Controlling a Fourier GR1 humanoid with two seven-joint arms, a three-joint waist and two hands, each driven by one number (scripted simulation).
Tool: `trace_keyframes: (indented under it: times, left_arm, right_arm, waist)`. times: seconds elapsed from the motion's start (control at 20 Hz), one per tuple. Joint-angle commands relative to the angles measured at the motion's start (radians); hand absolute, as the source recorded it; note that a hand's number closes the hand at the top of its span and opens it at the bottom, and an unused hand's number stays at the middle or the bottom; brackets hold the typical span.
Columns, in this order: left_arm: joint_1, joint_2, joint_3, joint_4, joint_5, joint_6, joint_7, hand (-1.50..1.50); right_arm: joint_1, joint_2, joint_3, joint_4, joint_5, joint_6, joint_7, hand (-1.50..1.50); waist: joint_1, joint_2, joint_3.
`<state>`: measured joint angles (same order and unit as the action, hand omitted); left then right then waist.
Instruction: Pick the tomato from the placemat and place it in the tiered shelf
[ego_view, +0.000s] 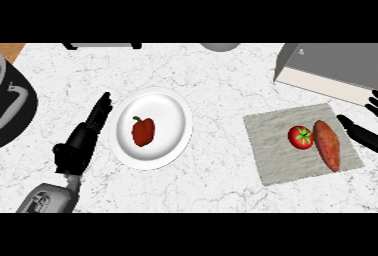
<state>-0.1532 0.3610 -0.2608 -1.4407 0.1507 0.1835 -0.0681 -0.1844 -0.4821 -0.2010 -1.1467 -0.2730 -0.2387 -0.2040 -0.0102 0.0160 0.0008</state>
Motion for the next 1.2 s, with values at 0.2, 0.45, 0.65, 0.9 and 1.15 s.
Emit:
trace_keyframes:
  times: [0.2,0.45,0.65,0.9,1.15]
  left_arm:
    - [-0.047,-0.067,0.006,0.076,-0.04,-0.001,0.0,0.0]
    - [-0.032,-0.072,-0.009,0.049,-0.051,0.017,0.028,0.0]
    - [-0.034,-0.069,0.011,0.037,-0.046,-0.002,0.047,0.0]
    - [-0.023,-0.122,-0.02,0.042,-0.081,0.036,0.043,0.0]
    - [-0.077,-0.071,0.026,0.014,-0.053,-0.008,0.102,0.0]
  right_arm:
    - [-0.062,-0.021,-0.135,0.252,-0.096,0.224,-0.282,-1.5]
    - [-0.013,-0.143,0.045,0.103,0.053,0.296,-0.096,-1.5]
    - [-0.029,-0.243,0.045,-0.016,0.046,0.348,0.074,-1.5]
    - [-0.061,-0.304,0.144,-0.179,0.115,0.363,0.303,-1.5]
    - [-0.052,-0.4,0.259,-0.267,0.206,0.482,0.427,-1.5]
  waist:
    - [0.013,-0.014,0.0]
    - [0.009,-0.017,-0.003]
    - [0.004,-0.019,-0.003]
    - [0.007,-0.019,-0.004]
    - [0.009,-0.02,-0.003]
